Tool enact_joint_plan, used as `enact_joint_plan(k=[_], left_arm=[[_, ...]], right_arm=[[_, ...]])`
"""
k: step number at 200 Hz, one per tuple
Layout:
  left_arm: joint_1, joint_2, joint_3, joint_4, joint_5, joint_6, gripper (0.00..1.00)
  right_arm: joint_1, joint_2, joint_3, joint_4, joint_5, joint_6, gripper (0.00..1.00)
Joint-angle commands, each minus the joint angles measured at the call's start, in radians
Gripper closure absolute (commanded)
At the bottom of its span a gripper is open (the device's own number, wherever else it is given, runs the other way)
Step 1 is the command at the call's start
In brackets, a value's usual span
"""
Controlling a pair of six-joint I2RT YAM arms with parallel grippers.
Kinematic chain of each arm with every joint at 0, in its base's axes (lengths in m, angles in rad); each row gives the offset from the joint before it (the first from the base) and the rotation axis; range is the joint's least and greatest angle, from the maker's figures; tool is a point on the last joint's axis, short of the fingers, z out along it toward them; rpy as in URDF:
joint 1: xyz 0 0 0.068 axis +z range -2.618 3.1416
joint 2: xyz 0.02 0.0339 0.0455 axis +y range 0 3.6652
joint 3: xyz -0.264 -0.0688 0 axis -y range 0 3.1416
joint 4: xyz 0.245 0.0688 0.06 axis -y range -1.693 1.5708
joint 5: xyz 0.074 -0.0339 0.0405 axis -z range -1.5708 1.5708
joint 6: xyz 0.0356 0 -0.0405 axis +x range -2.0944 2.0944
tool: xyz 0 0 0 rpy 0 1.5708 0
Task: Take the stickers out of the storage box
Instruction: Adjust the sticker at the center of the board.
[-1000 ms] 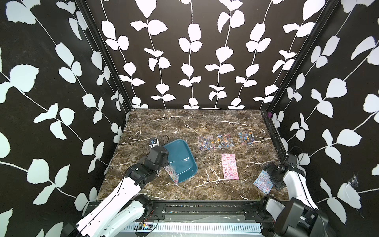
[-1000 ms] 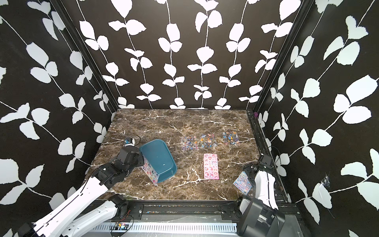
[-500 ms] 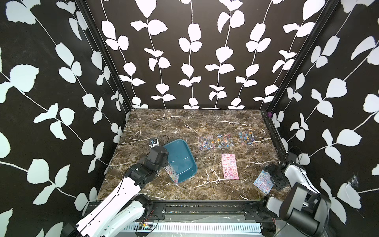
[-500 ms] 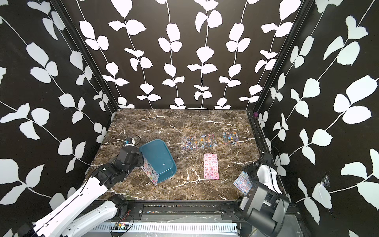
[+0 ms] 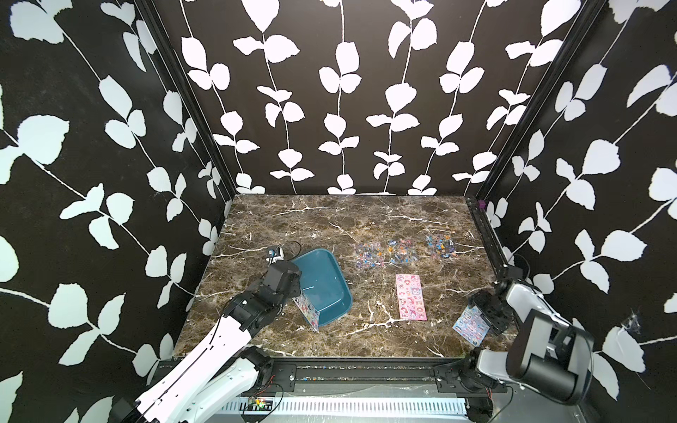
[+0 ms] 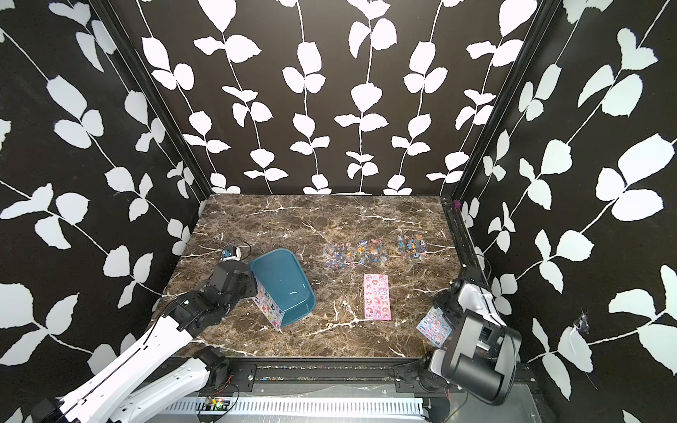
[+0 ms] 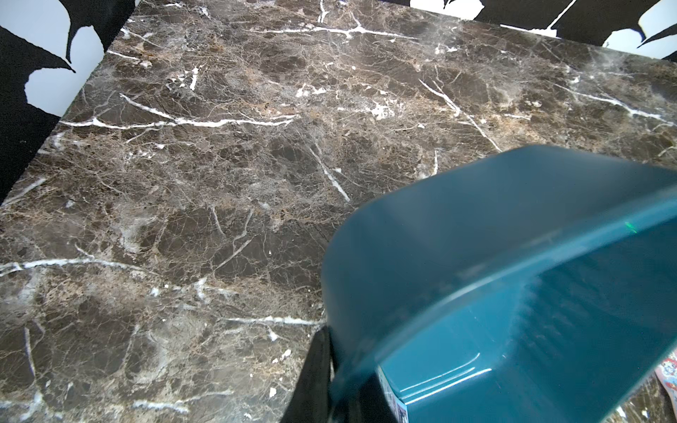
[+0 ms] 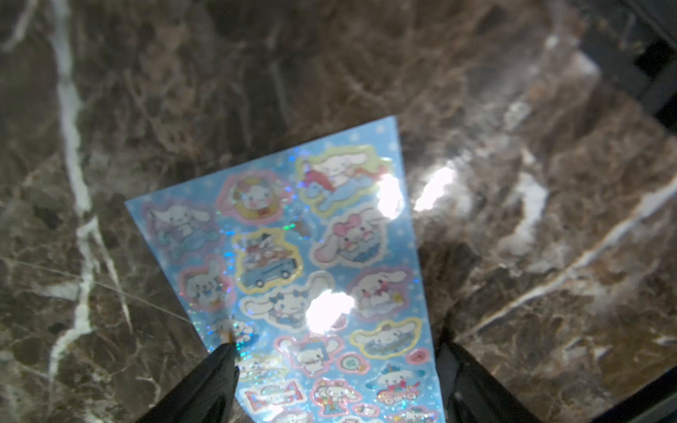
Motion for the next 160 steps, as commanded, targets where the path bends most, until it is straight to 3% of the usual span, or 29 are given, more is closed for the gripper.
enact_joint_plan(k=[1,58,160], left_arm=[[-0.003,-0.025,0.001,0.007,-0.017,0.003,1.00],[-0.003,-0.031,-0.003,0.009,-0.020,-0.001,1.00],[-0.002,-0.024,0.002,0.011,-0.015,0.000,1.00]], right_arm=[[0.063,0.072,0.005,0.269,-0.167,-0.051,0.16],[0.187,0.103,0.035,0.322,-0.223,-0.085,0.16],[0.396,0.324,0.217,0.247,-0.192,-0.189,0.20]])
